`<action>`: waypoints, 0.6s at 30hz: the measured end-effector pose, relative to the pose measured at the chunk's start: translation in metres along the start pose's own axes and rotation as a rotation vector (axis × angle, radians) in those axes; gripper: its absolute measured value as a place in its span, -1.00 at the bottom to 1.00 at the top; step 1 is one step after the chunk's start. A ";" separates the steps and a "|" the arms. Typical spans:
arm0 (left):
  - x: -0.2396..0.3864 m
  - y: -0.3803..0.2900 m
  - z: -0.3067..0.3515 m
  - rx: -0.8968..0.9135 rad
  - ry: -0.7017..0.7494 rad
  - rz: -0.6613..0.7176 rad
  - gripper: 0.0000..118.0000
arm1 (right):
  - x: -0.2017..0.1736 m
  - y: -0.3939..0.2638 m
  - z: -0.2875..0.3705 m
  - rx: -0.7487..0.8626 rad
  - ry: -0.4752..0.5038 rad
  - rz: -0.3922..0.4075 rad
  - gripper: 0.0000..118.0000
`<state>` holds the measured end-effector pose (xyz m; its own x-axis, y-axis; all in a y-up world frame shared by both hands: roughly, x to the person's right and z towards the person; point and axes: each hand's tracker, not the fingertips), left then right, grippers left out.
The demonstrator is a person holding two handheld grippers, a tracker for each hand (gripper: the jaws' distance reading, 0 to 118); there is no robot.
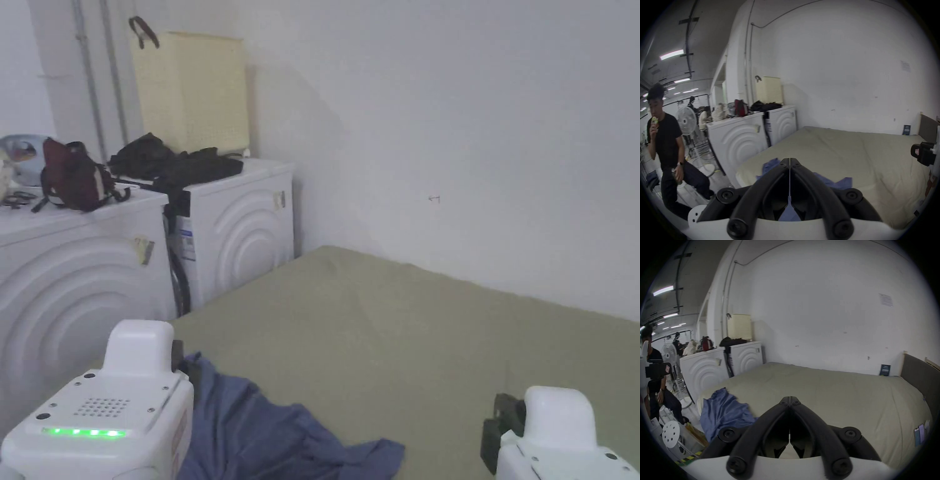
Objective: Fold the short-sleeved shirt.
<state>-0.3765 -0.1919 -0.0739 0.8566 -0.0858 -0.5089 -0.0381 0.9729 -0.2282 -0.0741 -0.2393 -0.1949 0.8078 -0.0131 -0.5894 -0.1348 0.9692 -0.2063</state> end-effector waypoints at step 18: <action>-0.001 -0.031 -0.051 -0.182 -0.117 0.022 -1.00 | 0.021 -0.005 -0.025 -0.049 -0.029 0.045 -1.00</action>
<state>-0.4026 -0.2332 -0.1090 0.9081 -0.0290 -0.4177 -0.1406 0.9186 -0.3694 -0.0712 -0.2503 -0.2260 0.8163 0.0380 -0.5763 -0.1984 0.9555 -0.2181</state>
